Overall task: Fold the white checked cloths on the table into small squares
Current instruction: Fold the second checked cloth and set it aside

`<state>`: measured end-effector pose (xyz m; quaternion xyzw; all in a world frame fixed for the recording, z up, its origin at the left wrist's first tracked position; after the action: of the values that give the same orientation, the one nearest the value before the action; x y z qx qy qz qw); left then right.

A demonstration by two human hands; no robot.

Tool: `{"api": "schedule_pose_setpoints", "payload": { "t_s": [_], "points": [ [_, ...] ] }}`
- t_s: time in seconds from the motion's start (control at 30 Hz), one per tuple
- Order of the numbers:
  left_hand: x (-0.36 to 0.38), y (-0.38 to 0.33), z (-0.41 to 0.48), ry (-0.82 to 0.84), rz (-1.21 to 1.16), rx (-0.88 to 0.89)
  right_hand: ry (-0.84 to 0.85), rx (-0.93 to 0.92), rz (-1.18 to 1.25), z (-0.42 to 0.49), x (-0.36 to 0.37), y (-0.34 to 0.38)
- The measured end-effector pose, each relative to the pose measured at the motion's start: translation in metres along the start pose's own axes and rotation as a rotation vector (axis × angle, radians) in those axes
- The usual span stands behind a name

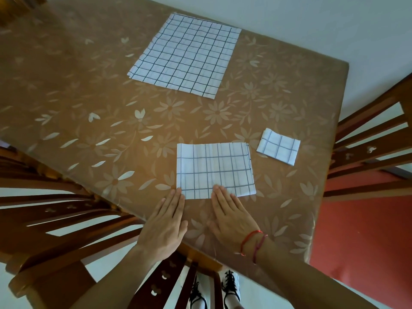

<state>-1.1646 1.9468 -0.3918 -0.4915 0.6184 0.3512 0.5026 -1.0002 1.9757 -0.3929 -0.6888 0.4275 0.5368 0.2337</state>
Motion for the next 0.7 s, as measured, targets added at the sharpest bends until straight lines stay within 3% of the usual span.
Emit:
{"api": "schedule_pose_setpoints", "payload": {
  "t_s": [0.23,0.47,0.7],
  "points": [
    [0.000,0.002,0.000,0.028,-0.014,-0.012,0.062,0.199,-0.093,-0.039,0.001,-0.070],
    [-0.011,0.003,0.005,-0.036,-0.129,-0.048,0.071,0.213,-0.100,-0.042,-0.002,-0.071],
    [-0.045,-0.008,0.029,-0.148,-0.322,-0.098,0.074,0.186,0.090,-0.041,-0.007,-0.070]
  ]
}}
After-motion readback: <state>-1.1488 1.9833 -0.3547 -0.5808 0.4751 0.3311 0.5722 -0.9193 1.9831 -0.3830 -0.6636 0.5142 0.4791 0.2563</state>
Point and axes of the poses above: each hand's wrist, its own z-axis towards the middle knuckle, its own x-axis out of the palm, y = z × x, the point moved 7 cm from there along z, towards the middle knuckle, and after that the axes turned 5 degrees about y, right-handed, at the moved point
